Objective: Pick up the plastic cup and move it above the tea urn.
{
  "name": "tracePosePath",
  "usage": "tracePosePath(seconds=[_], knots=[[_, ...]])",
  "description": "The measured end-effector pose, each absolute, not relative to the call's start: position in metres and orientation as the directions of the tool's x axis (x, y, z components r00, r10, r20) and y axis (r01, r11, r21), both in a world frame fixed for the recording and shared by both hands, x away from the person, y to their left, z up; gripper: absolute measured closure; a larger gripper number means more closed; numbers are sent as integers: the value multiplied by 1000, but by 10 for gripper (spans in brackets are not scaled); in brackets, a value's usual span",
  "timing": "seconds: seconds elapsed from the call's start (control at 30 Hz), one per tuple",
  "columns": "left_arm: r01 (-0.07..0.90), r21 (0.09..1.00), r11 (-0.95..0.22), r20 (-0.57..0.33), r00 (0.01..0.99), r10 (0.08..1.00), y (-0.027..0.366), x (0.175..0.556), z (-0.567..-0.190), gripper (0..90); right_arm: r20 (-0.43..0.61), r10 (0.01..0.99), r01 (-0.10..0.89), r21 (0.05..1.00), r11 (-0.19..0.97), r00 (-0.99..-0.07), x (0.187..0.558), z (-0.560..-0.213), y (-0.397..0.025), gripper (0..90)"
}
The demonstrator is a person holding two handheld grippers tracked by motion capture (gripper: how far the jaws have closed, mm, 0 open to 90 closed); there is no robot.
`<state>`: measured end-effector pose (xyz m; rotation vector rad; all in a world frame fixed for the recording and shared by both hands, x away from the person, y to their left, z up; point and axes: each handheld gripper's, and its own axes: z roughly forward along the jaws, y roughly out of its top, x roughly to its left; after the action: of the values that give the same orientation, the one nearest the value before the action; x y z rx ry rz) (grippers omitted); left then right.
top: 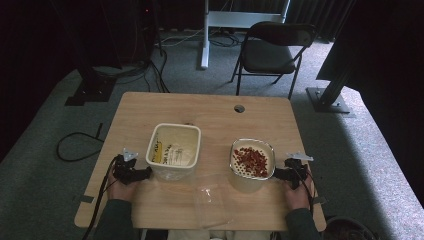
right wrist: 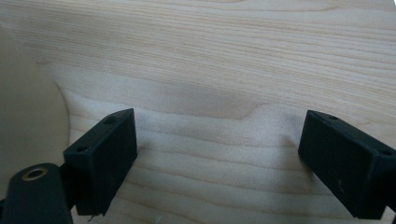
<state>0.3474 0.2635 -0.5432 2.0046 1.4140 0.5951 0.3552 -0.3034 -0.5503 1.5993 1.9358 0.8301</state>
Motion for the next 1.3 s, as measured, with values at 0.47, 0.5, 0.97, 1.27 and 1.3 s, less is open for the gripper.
tracePosePath(seconds=[0.47, 0.5, 0.97, 1.27, 1.3], knots=[[708, 666, -235, 6, 310, 951, 264, 322, -535, 369, 10, 983, 684, 720, 119, -181, 351, -550, -302, 111], [710, 664, -234, 2, 312, 950, 265, 320, -535, 370, 11, 983, 684, 720, 118, -181, 351, -550, -302, 111], [588, 763, -268, -26, 442, 896, 230, 265, -486, 359, 10, 984, 685, 719, 118, -180, 350, -550, -302, 111], [529, 773, -351, -21, 574, 819, 173, 245, -469, 395, 9, 984, 684, 720, 118, -178, 350, -550, -301, 112], [524, 770, -365, -21, 592, 806, 165, 242, -469, 403, 8, 984, 684, 720, 118, -179, 349, -550, -301, 111]])
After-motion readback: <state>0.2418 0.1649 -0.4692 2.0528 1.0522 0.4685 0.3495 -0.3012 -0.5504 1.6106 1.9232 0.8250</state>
